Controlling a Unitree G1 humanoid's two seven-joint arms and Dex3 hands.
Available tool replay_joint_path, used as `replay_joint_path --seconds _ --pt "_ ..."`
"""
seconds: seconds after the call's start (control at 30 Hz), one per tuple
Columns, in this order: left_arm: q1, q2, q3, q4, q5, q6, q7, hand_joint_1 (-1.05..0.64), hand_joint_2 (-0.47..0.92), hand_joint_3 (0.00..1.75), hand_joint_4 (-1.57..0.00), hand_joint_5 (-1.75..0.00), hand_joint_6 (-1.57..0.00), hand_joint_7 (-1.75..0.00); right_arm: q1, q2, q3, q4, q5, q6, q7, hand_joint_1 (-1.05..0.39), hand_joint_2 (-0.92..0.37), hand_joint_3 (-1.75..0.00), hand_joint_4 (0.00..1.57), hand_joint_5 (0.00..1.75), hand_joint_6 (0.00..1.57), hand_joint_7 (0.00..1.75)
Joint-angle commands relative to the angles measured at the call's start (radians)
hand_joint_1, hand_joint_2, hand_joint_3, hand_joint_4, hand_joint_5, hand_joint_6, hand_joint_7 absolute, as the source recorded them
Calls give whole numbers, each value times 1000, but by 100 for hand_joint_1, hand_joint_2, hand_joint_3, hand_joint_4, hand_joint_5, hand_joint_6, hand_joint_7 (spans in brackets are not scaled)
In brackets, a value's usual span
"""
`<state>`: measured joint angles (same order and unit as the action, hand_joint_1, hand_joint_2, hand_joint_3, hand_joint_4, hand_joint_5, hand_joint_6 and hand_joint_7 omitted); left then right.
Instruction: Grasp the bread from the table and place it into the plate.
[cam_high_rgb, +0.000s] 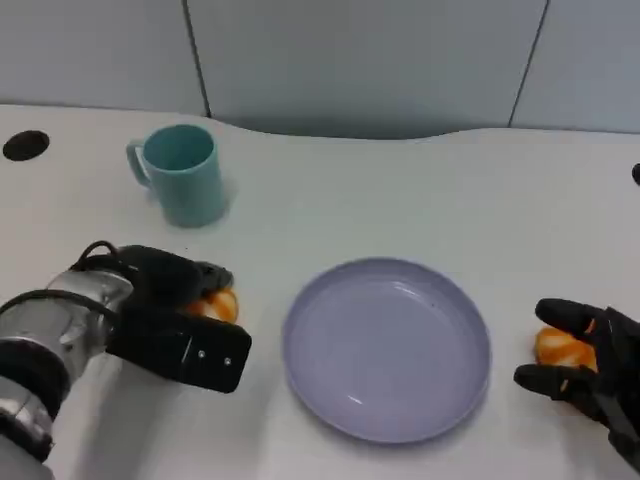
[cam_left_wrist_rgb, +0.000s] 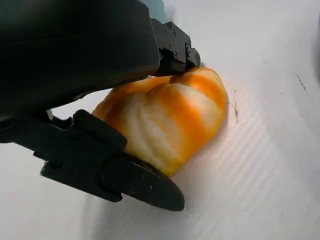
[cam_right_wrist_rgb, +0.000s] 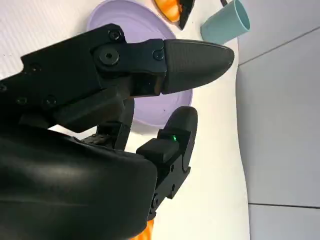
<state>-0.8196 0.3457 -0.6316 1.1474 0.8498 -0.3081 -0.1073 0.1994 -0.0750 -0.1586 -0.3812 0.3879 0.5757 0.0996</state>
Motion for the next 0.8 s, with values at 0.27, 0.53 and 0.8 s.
replay_joint_path --seconds 0.27,0.53,0.8 --pt "-11 -4 -20 86 -12 -19 65 -28 92 23 -28 -89 -52 -26 3 -6 -7 -20 -1 -8 -1 -36 -92 -44 49 100 48 72" --pt "-13 -16 2 103 -59 -21 116 -21 90 20 -42 -172 -37 -171 5 -6 -10 -19 3 -11 6 -36 -92 -45 47 100 47 72" --pt "2 -23 59 103 -127 -55 149 -17 92 24 -64 -175 -49 -175 3 -6 -11 -18 0 -11 3 -36 -92 -45 47 100 47 72"
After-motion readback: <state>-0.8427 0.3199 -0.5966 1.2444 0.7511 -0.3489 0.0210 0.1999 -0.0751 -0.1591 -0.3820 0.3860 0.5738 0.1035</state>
